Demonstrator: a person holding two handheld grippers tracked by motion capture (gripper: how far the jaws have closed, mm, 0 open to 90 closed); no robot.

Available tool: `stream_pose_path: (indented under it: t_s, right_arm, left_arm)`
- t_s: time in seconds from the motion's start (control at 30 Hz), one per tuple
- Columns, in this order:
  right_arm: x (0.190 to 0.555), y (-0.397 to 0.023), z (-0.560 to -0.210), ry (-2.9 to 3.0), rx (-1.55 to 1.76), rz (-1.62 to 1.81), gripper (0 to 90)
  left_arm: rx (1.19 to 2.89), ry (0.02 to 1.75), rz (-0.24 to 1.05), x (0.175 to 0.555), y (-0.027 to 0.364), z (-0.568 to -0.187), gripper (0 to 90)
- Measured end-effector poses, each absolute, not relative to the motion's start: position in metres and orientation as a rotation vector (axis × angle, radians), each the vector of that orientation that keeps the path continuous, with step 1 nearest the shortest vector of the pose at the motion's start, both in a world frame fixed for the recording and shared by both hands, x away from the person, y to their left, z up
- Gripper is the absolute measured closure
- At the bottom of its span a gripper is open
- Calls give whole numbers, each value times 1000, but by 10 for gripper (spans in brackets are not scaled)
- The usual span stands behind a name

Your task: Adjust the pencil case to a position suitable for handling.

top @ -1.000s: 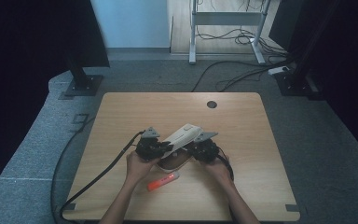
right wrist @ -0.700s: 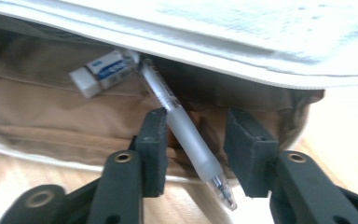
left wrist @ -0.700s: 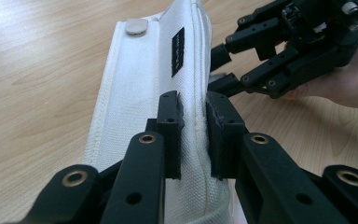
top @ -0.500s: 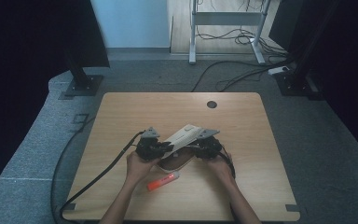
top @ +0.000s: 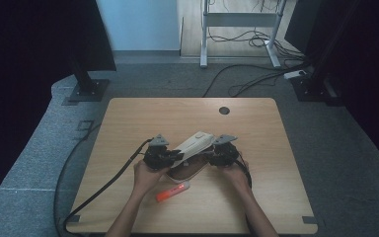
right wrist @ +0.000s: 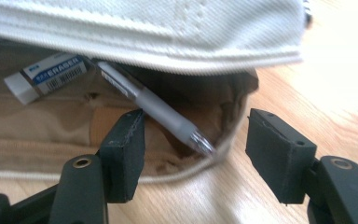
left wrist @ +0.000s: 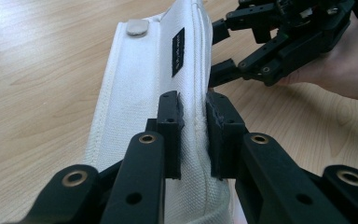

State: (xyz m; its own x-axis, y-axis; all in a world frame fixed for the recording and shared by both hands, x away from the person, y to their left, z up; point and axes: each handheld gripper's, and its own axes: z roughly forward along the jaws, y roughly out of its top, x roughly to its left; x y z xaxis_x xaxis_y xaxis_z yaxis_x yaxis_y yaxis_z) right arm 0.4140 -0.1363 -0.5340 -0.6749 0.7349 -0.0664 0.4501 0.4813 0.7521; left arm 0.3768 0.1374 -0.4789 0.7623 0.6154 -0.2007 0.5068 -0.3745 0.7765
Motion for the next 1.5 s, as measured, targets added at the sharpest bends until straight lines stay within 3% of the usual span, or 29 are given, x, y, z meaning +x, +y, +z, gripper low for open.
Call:
stream_pose_path:
  t_s: [0.2, 0.47, 0.63, 1.37, 1.5]
  right_arm:
    - [409, -151, -534, 2355, 1028, 1038, 429]
    - [408, -168, -537, 2368, 1094, 1073, 676]
    - [411, -167, -539, 2373, 1098, 1105, 749]
    - [436, -148, -538, 2346, 1083, 1109, 760]
    - [439, -147, -540, 2341, 1091, 1126, 724]
  left_arm:
    - [2047, 841, 151, 377, 138, -479, 766]
    - [2040, 843, 138, 377, 137, -480, 766]
    - [2034, 842, 118, 378, 137, -480, 767]
    - [2043, 834, 82, 380, 137, -480, 767]
    - [2041, 838, 102, 380, 137, -479, 767]
